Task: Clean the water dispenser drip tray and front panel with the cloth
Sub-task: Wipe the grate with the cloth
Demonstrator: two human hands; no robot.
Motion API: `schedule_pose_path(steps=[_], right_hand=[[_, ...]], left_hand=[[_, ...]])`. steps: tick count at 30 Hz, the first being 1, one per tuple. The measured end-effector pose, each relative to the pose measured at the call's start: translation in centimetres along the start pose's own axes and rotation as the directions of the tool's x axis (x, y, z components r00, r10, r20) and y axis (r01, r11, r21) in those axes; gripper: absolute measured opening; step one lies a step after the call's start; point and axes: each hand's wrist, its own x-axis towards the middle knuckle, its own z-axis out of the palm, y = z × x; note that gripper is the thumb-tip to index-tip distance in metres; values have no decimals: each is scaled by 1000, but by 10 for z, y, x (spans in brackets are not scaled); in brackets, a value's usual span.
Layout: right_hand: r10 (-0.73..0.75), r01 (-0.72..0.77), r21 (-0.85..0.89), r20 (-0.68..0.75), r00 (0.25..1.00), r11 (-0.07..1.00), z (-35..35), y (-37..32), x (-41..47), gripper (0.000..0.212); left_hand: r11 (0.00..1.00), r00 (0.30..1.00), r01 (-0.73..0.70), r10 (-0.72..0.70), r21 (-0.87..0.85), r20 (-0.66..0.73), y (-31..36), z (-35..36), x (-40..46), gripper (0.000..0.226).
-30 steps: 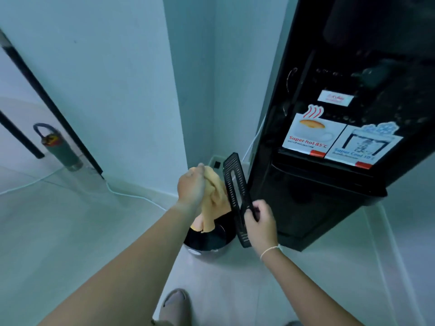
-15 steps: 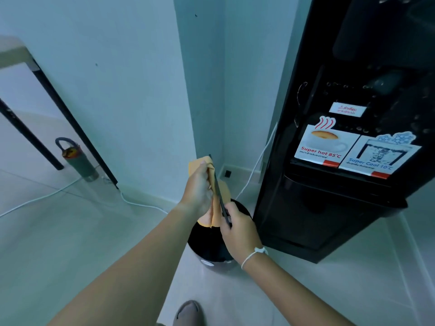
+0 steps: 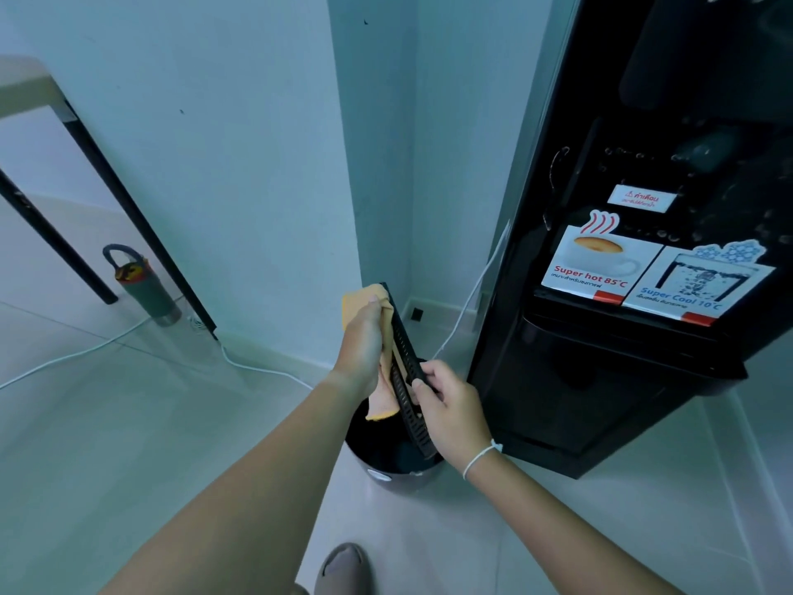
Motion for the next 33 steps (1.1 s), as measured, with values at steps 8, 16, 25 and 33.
schedule_pose_path(steps=[8, 16, 25, 33], right_hand=[[81, -70, 118, -91, 993, 991, 0, -2, 14, 12], [216, -151, 315, -185, 959, 937, -15, -6, 41, 15], [373, -209, 636, -135, 918, 743, -24, -1, 48, 20], [366, -283, 570, -32, 930, 771, -12, 2, 34, 18]], left_hand=[[992, 1000, -5, 1, 126, 28, -25, 4, -16, 40], [925, 983, -119, 58, 360, 175, -43, 0, -28, 53], [937, 998, 53, -62, -344, -14, -33, -11, -32, 31], [980, 992, 123, -118, -155, 44, -22, -23, -19, 28]])
